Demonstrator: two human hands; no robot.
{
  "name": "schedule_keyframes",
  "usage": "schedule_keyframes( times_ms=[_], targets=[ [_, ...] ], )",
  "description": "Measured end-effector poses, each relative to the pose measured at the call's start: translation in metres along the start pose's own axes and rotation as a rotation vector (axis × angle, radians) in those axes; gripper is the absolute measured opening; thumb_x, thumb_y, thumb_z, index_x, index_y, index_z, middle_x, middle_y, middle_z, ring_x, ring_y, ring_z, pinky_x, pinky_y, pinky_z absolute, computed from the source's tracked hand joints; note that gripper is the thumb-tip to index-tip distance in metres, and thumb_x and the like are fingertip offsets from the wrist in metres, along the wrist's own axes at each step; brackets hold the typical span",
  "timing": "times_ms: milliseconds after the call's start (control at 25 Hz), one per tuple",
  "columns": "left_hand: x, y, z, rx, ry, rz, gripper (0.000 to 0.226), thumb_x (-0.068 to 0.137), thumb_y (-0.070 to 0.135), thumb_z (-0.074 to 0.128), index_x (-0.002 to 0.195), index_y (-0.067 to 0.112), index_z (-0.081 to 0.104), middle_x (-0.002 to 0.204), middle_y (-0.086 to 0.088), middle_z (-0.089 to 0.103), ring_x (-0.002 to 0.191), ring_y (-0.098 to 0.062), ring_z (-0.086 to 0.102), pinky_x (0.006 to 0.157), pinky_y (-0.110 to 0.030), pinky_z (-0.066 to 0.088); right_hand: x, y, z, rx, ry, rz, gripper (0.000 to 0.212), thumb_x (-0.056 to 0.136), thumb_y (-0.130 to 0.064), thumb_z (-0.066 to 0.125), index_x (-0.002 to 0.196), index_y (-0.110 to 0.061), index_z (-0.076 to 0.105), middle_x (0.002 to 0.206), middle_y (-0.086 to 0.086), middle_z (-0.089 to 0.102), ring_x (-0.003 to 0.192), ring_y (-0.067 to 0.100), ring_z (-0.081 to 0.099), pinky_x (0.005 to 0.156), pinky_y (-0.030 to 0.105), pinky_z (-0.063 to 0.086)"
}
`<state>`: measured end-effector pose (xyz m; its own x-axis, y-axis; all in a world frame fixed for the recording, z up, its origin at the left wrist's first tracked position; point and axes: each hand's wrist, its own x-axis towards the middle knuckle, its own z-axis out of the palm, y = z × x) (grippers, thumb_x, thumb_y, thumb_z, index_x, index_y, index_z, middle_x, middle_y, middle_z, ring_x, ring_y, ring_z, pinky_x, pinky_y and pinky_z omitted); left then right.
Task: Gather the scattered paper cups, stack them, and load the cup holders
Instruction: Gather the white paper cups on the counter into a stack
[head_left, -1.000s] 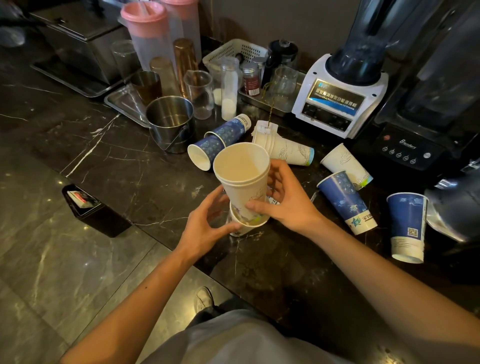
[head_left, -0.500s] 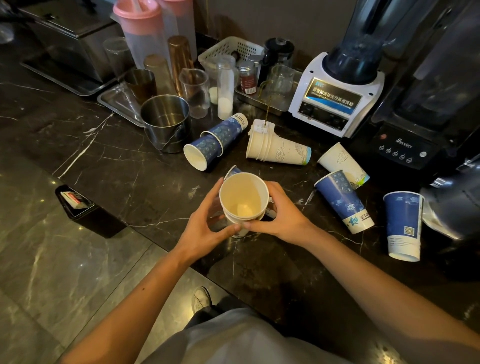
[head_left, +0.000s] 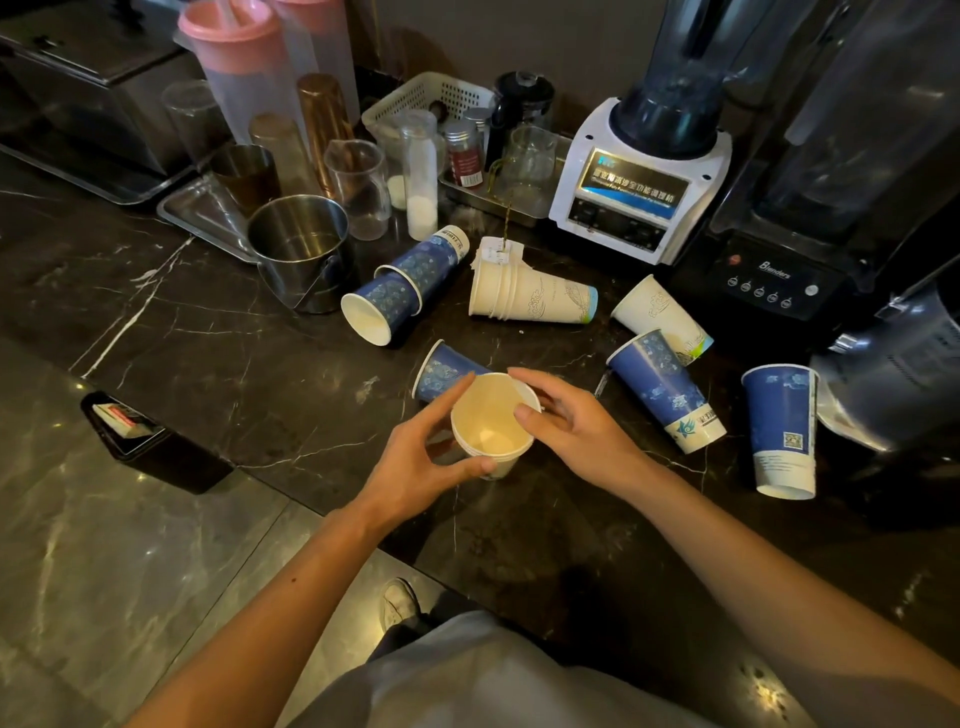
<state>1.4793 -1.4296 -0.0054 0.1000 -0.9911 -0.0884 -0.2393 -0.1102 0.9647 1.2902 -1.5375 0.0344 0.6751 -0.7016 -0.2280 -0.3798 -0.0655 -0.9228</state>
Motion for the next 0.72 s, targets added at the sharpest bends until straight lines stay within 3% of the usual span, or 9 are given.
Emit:
schedule_keyframes(
  times_ms=[80, 200, 360, 560, 720],
  targets=[
    [0.006, 0.006, 0.005, 0.003, -0.022, -0.006, 0.095, 0.07, 0.04, 0.08, 0.148, 0.042, 0.025, 0.143, 0.026, 0.039, 0.127, 0.0, 0.047, 0.102, -0.025, 0.046, -0.006, 0.002, -0.007, 0.02, 0.05, 0.014, 0.05, 0.097, -0.028, 0.056, 0.145, -0.025, 0.043, 0.144, -0.006, 0.049, 0.13, 0.006, 0.048, 0.096, 0.015, 0.046],
    [0.015, 0.013, 0.015, -0.006, -0.077, -0.013, 0.082, 0.072, 0.034, 0.08, 0.139, 0.047, 0.035, 0.136, 0.028, 0.046, 0.124, 0.003, 0.049, 0.093, -0.017, 0.047, -0.02, 0.002, -0.02, -0.001, 0.125, 0.023, 0.046, 0.099, -0.027, 0.053, 0.143, -0.023, 0.045, 0.138, -0.009, 0.053, 0.123, 0.001, 0.051, 0.094, 0.012, 0.045],
    [0.037, 0.03, 0.037, 0.015, -0.189, 0.02, 0.082, 0.073, 0.029, 0.081, 0.143, 0.035, 0.039, 0.138, 0.017, 0.051, 0.126, -0.002, 0.049, 0.098, -0.02, 0.047, -0.041, 0.011, -0.046, -0.045, 0.272, 0.033, 0.038, 0.101, -0.022, 0.048, 0.138, -0.02, 0.052, 0.127, -0.012, 0.057, 0.109, -0.012, 0.054, 0.088, 0.006, 0.044],
    [0.073, 0.043, 0.071, -0.004, -0.345, 0.018, 0.084, 0.074, 0.017, 0.081, 0.145, 0.03, 0.037, 0.139, 0.013, 0.051, 0.126, 0.0, 0.049, 0.095, -0.016, 0.047, -0.056, 0.03, -0.073, -0.041, 0.434, 0.055, 0.034, 0.101, -0.017, 0.048, 0.134, -0.018, 0.056, 0.129, -0.005, 0.06, 0.118, 0.005, 0.055, 0.102, 0.025, 0.044],
    [0.097, 0.046, 0.088, 0.009, -0.401, 0.023, 0.083, 0.074, 0.018, 0.081, 0.142, 0.035, 0.037, 0.137, 0.017, 0.051, 0.126, 0.0, 0.05, 0.097, -0.017, 0.046, -0.056, 0.041, -0.095, -0.059, 0.502, 0.061, 0.034, 0.101, -0.016, 0.047, 0.134, -0.016, 0.058, 0.127, -0.002, 0.062, 0.112, 0.003, 0.057, 0.096, 0.022, 0.046]
  ],
)
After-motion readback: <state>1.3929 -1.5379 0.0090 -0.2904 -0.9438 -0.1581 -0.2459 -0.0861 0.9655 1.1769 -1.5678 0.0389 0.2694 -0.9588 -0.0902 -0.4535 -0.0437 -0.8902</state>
